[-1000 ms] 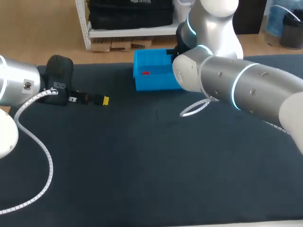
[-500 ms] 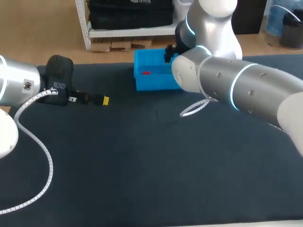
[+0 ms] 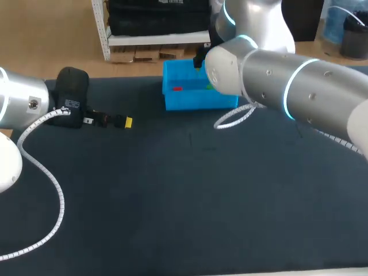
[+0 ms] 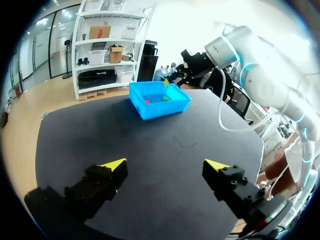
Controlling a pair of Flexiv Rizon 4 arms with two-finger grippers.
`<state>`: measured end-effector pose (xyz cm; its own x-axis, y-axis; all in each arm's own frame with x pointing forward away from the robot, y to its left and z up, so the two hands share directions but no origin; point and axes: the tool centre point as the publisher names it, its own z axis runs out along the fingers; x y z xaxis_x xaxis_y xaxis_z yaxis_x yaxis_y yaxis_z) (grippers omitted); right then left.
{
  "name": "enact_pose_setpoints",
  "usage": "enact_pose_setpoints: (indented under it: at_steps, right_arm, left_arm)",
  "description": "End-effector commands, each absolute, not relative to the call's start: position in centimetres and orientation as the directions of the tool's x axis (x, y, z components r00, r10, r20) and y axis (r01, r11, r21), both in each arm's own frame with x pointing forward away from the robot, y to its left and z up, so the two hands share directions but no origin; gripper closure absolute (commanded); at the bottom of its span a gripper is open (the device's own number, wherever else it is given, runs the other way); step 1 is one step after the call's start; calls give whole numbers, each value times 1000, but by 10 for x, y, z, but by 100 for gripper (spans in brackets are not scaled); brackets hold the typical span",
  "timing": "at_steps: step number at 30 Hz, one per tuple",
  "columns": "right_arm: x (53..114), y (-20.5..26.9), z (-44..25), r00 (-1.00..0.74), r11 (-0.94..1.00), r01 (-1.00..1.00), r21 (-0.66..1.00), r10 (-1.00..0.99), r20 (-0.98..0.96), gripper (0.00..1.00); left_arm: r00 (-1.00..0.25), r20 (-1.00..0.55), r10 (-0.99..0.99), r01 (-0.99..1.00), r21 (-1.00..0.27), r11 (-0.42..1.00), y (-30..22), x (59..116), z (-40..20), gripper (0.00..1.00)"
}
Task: Use the left arm to pick the red cube and place it into the blue plastic box first, then use the right arm to grasp the green cube and put it into the same blue plastic box after the first action is fully finished.
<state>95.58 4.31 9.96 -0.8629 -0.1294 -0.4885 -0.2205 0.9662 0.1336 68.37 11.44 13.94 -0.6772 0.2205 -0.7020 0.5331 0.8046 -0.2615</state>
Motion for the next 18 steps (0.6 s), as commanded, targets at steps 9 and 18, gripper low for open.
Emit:
enact_pose_setpoints:
  at_steps: [9,18]
  right_arm:
    - [877,33,138,-904,970,-207,130,-138,-406,0]
    - [815,22,134,-868,975,-196,102,-125,-480,0]
  left_arm:
    - [-673,-707,218,537,-265,801,115,684,138,0]
    - [-673,-707,218,537,-265,801,115,684,138,0]
